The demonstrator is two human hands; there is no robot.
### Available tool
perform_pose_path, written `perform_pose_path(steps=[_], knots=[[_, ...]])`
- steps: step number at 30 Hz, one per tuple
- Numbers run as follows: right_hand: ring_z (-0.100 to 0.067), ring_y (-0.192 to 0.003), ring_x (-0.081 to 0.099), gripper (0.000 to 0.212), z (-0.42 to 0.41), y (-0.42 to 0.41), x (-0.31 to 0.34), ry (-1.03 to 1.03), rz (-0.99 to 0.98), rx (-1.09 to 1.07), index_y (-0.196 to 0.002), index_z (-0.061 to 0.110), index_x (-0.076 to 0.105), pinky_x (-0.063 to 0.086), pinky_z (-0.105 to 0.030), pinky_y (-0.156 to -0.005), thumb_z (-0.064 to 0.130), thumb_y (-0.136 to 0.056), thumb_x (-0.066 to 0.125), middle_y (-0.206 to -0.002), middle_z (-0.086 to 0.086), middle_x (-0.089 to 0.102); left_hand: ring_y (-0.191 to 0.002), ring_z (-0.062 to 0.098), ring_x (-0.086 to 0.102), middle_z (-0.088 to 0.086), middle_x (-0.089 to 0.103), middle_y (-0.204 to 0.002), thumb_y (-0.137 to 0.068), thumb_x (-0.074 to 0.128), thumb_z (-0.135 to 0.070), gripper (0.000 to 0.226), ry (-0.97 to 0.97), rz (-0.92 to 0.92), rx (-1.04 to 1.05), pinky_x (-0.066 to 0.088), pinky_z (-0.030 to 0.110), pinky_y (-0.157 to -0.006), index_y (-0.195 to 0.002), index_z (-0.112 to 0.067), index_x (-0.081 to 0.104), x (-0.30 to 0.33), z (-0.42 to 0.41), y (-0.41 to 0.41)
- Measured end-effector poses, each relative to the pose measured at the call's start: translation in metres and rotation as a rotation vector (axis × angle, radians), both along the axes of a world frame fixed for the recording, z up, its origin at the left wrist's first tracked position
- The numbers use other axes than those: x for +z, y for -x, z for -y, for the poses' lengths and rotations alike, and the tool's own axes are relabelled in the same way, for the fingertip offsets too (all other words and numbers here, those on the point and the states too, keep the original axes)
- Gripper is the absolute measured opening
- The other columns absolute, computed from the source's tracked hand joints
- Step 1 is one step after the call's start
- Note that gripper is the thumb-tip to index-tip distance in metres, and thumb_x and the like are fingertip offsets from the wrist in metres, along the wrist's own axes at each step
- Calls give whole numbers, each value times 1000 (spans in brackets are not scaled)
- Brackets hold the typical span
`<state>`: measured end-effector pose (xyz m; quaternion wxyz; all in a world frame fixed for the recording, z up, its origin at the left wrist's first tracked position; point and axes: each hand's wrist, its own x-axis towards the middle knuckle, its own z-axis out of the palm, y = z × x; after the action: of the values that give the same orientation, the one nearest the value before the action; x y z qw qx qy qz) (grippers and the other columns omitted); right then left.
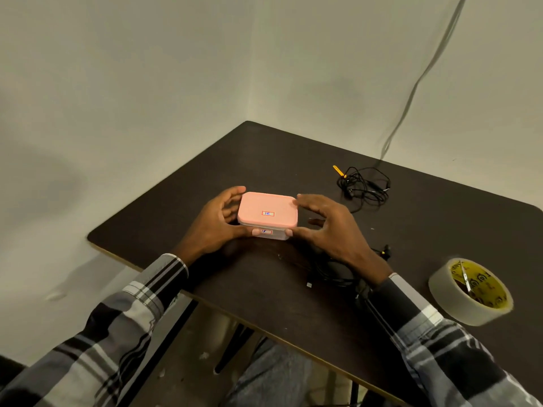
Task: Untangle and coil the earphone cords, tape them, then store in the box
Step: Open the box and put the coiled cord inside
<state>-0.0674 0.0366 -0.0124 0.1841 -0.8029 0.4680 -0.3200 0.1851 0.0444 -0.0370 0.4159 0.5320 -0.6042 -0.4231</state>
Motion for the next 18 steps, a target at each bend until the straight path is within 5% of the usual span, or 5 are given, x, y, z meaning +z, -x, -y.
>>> perform_pose_path(steps=[4, 9, 13, 18], knots=[[-7, -140, 39, 64, 10, 1, 6, -160, -40, 129, -138, 23, 58, 43, -23, -106, 31, -80, 81, -156, 4, 40, -131, 13, 52, 4, 53, -144, -62, 89, -9, 96, 1, -6, -6, 45, 39, -109, -145, -15, 41, 1, -2, 0], [-3, -132, 50, 43, 19, 2, 12, -199, 63, 164, -127, 18, 66, 42, -25, -110, 28, -87, 74, -141, -4, 58, -132, 15, 51, 4, 49, -147, -64, 89, -10, 102, 7, -16, 11, 46, 32, -107, -149, -17, 34, 3, -4, 1], [-14, -101, 71, 24, 30, 2, 17, -149, 249, 108, -114, 17, 74, 58, -34, -89, 26, -92, 67, -107, 0, 76, -129, 10, 53, 4, 51, -146, -60, 92, -14, 108, 18, -29, 5, 48, 24, -102, -150, -22, 32, 0, -3, 1], [-19, -66, 69, 15, 60, -12, 10, -101, 357, -97, -106, 9, 72, 62, -36, -68, 14, -98, 61, -81, -4, 74, -131, 13, 52, 4, 50, -147, -59, 93, -20, 109, 32, -37, 11, 46, 32, -106, -148, -27, 31, 0, -1, 1]])
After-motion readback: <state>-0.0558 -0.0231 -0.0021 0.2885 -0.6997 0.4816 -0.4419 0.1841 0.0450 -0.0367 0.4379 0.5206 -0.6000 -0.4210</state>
